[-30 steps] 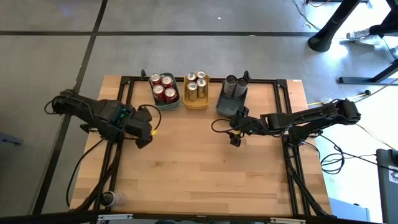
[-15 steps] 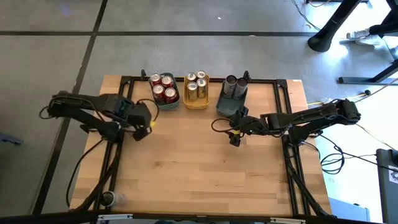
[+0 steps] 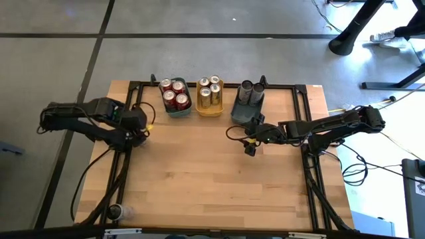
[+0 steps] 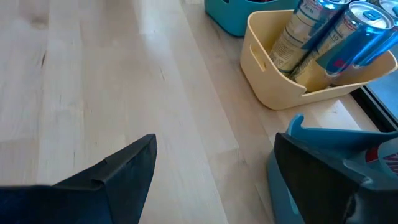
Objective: Sort soda cans
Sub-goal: Put the top white-pink soda can into the blue bin
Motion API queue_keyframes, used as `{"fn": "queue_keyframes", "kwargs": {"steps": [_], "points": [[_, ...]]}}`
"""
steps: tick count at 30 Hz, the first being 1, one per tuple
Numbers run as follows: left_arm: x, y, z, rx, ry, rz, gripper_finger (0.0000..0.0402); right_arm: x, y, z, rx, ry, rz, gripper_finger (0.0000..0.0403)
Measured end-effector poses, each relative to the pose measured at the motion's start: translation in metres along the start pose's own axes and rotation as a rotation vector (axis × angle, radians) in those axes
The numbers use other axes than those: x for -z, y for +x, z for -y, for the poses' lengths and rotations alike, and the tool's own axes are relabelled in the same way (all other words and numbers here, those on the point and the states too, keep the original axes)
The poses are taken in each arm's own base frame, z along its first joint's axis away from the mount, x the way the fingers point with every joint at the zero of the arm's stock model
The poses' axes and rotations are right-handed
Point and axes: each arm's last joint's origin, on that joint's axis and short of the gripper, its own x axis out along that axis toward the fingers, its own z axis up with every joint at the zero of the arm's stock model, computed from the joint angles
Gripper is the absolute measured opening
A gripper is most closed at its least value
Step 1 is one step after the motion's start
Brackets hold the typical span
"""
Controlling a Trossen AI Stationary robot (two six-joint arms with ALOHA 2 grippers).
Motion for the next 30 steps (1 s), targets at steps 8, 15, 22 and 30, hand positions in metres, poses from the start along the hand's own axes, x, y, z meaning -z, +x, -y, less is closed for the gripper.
{"fn": "queue_keyframes", "kwargs": {"steps": [8,15,22,30], "points": [[0.0,0.017,-0.007,-0.077,-0.006,-0.034,0.0395,0.0,0.0,0.0,0.015,0.001,0.003,0.0324],[0.004,0.033,-0.008,-0.059,-0.016,-0.137,0.0395,0.0,0.0,0.0,0.015,0.001,0.002,0.0324],[0.006,0.037,-0.008,-0.027,-0.026,-0.185,0.0395,0.0,0.0,0.0,0.015,0.001,0.002,0.0324],[0.006,0.037,-0.007,-0.016,-0.01,-0.182,0.0394,0.0,0.0,0.0,0.015,0.0,0.002,0.0324]]}}
